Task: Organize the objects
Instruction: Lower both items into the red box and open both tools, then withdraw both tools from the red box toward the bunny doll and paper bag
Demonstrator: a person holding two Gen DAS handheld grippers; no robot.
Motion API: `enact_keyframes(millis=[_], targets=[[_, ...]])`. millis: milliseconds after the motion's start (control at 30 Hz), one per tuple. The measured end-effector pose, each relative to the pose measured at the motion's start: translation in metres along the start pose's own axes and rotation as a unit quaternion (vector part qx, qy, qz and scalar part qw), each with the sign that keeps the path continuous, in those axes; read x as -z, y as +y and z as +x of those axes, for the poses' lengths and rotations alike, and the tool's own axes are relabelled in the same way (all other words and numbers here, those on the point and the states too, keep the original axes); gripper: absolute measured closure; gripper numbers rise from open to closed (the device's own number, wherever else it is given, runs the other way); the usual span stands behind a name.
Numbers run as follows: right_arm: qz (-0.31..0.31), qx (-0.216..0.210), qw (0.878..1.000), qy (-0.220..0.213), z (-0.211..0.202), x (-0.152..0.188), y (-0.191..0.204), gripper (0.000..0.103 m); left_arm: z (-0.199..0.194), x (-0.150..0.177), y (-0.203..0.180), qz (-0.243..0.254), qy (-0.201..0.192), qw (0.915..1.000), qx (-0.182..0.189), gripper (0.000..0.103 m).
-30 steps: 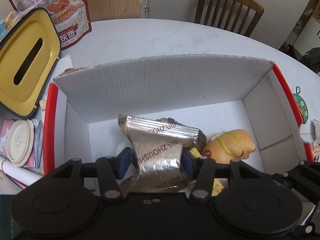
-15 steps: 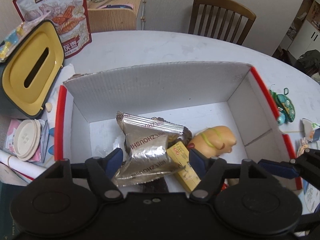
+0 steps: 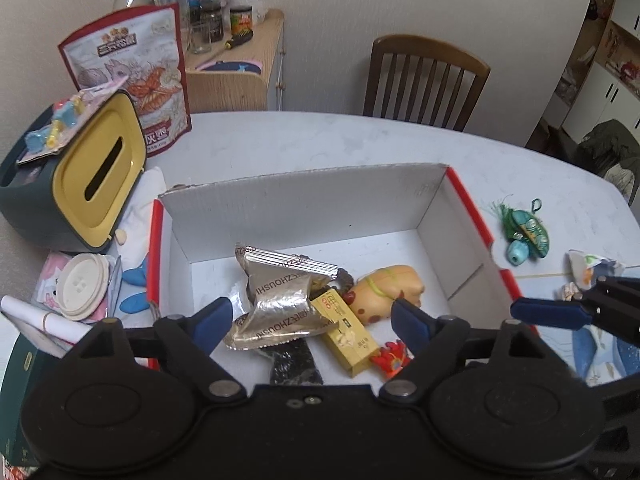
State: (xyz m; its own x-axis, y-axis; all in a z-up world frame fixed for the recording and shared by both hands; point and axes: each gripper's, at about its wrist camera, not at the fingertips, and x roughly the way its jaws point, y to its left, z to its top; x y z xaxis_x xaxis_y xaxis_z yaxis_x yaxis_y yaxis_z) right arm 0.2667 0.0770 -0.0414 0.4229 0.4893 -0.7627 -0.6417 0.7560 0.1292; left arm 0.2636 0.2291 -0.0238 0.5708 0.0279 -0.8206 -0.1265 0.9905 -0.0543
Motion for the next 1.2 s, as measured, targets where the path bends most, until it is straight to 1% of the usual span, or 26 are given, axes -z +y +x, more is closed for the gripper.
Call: enact_keyframes(millis=[33,133,300,433,533,700,800,900,967,1067,1200], targets=[[-0.001,-0.002,1.0,-0.005,-0.003,0.0,0.0,0.038,-0.004,0.001,0.0,0.0,-0.004,1.0,-0.001,0.017],[-0.001,-0.01,1.0,-0.013,-0.012,0.001,0.0,0.038,-0.014,0.007,-0.004,0.001,-0.017,0.9998,-0.011,0.017],[0.005,-0.025,0.999,-0.027,-0.027,0.005,-0.003,0.038,-0.03,0.016,-0.007,-0.012,-0.03,0.9994,-0.008,0.015],[0.011,-0.031,0.998,-0.045,-0.043,0.011,-0.009,0.033,-0.042,0.024,-0.013,-0.02,-0.041,0.9989,-0.005,0.013],[0.016,-0.038,0.998,-0.054,-0.054,0.014,-0.016,0.033,-0.05,0.031,-0.02,-0.024,-0.051,0.9984,-0.005,0.01],[0.03,-0.046,0.996,-0.066,-0.07,0.023,-0.032,0.03,-0.059,0.041,-0.037,-0.028,-0.062,0.9977,-0.003,0.004],[0.041,-0.048,0.995,-0.075,-0.079,0.03,-0.043,0.028,-0.063,0.046,-0.047,-0.029,-0.065,0.9974,-0.006,0.003],[0.044,-0.049,0.994,-0.083,-0.086,0.037,-0.053,0.026,-0.066,0.049,-0.055,-0.037,-0.068,0.997,0.0,0.001],[0.042,-0.05,0.994,-0.086,-0.091,0.042,-0.059,0.022,-0.069,0.05,-0.062,-0.04,-0.074,0.9965,0.002,0.001],[0.047,-0.049,0.994,-0.091,-0.097,0.05,-0.068,0.022,-0.071,0.05,-0.074,-0.039,-0.082,0.9959,-0.001,0.001],[0.059,-0.046,0.992,-0.098,-0.106,0.06,-0.085,0.019,-0.071,0.051,-0.095,-0.03,-0.091,0.9954,0.007,0.0]])
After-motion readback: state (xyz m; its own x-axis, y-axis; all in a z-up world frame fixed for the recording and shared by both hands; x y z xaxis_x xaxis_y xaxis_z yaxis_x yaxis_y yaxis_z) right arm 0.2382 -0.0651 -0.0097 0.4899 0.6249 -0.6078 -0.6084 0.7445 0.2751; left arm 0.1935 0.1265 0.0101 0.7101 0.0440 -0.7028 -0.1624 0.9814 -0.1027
